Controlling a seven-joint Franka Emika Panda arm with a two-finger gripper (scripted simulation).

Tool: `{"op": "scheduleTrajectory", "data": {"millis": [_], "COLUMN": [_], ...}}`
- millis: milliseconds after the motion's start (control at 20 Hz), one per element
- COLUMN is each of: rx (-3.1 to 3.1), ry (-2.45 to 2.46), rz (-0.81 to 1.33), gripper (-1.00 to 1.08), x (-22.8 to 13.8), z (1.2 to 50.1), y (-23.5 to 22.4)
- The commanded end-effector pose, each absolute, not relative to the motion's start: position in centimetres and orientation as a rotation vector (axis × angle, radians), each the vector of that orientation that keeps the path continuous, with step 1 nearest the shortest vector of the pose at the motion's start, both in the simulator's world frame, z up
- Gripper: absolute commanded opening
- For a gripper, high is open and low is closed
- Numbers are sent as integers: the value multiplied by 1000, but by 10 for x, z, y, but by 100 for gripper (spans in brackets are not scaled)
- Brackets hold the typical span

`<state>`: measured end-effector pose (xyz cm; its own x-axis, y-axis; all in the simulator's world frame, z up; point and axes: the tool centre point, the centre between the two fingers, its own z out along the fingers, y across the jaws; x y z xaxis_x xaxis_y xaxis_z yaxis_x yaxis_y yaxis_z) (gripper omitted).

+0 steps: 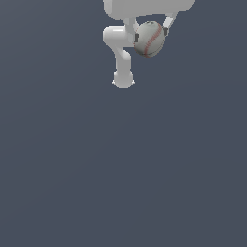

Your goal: Pick up the object and move it to a goal position.

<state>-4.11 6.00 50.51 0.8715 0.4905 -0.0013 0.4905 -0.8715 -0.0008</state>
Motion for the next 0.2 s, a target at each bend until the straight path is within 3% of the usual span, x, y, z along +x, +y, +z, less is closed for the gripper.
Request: {"op": "scheduleTrajectory", "data": {"millis": [0, 150], "rx": [-3039, -3039], "ry": [-796, -796], "rz": [0, 0], "gripper": [-100, -100], "x": [-41, -41], "z": [510, 511], "y": [61, 61]}}
